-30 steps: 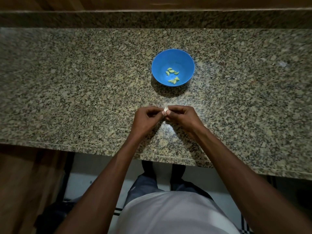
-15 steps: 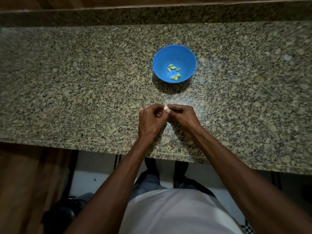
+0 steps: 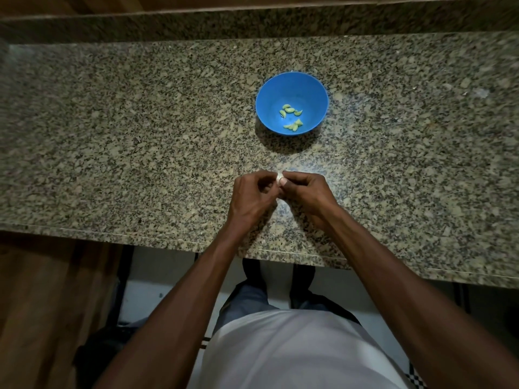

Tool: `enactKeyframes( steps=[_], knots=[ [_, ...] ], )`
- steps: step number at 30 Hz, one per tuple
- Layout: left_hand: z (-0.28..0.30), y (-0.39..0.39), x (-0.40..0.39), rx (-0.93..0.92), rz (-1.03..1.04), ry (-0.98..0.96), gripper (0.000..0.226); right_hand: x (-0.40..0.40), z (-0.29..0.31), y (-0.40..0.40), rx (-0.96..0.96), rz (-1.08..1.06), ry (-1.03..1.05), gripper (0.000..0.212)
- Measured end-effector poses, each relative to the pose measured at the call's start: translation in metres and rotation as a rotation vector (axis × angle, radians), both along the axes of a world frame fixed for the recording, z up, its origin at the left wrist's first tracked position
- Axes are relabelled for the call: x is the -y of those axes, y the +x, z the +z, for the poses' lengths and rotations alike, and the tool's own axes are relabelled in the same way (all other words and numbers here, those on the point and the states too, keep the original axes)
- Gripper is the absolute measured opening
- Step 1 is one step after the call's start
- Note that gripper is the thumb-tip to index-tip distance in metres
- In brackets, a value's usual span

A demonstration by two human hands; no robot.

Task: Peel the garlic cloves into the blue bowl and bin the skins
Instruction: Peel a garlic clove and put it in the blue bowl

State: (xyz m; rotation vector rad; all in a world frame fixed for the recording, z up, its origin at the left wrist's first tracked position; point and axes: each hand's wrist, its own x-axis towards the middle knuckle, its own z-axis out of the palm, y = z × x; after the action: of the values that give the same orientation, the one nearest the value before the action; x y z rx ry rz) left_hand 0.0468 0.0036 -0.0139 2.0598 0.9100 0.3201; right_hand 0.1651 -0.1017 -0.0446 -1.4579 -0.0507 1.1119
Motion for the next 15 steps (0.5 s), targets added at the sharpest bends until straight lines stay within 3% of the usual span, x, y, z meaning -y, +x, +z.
enactKeyframes(
  steps=[6,15],
  knots=[
    [0.000,0.001,0.002,0.000,-0.028,0.115,0.037,-0.003,0.004,0.000,0.049,0.010,-0.039,0.032],
    [0.006,0.004,0.010,-0.001,-0.015,0.143,0.023,-0.007,0.002,-0.002,-0.020,-0.042,-0.083,0.030]
  ],
)
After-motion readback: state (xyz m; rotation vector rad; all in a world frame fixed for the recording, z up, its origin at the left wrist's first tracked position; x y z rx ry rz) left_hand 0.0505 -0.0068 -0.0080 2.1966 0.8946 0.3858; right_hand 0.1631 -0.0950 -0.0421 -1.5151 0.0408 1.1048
